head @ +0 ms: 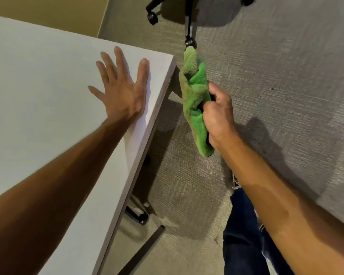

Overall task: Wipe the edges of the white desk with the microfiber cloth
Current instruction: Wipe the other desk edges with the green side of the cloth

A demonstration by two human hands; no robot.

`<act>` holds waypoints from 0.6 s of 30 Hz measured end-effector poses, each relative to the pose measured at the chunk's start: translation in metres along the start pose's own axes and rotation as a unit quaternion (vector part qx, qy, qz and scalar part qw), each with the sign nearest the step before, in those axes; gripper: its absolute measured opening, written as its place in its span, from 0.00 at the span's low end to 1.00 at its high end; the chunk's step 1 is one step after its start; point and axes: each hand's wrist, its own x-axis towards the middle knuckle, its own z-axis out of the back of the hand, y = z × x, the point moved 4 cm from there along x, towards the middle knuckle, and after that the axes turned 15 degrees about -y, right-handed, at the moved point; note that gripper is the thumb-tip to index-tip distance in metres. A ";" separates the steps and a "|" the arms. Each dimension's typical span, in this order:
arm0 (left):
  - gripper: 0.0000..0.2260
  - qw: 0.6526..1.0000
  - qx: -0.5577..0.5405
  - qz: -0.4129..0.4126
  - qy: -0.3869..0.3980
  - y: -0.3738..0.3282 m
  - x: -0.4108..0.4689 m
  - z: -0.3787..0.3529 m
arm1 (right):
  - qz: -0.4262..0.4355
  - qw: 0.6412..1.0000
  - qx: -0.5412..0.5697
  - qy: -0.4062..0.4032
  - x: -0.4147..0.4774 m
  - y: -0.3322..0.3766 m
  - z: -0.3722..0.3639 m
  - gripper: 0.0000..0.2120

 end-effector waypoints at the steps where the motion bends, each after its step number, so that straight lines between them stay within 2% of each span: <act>1: 0.41 1.000 -0.007 0.001 -0.002 0.001 0.001 0.000 | 0.003 1.000 0.001 -0.009 -0.004 -0.004 -0.004 0.25; 6: 0.40 1.000 -0.010 -0.002 -0.021 0.002 -0.001 0.000 | 0.038 0.998 -0.008 -0.052 -0.013 0.000 -0.023 0.24; 11: 0.40 0.999 -0.027 0.003 -0.031 0.003 -0.001 -0.001 | 0.062 0.991 -0.036 -0.114 -0.002 0.008 -0.047 0.29; 18: 0.39 0.999 -0.045 -0.005 -0.030 0.006 0.002 -0.004 | 0.174 0.965 -0.085 -0.177 -0.065 -0.024 -0.061 0.30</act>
